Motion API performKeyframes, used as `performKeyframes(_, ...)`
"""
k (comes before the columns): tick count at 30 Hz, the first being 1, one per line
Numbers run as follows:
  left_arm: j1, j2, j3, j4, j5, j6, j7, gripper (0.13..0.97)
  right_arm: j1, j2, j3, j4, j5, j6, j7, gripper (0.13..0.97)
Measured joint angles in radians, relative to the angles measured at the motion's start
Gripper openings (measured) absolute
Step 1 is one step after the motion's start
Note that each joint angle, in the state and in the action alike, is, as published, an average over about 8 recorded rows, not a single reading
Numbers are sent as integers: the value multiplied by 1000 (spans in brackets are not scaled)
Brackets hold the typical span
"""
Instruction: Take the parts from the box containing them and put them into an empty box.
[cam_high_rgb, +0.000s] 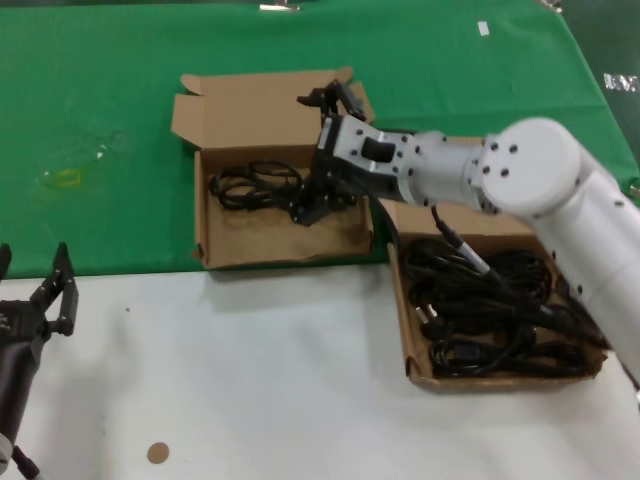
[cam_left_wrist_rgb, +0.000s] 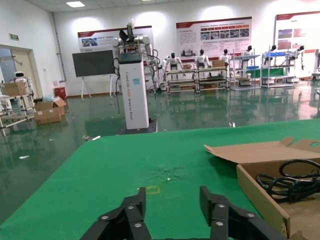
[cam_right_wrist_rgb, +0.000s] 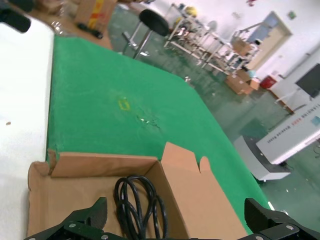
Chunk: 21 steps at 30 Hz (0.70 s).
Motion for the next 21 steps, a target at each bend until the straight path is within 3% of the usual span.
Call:
performKeyframes(4,0,0,0,0,0,0,0,340,-59,4,29,43,31,38,5,966)
performKeyframes(21,0,0,0,0,0,0,0,752,-315,24,156,228,167,203,26,966)
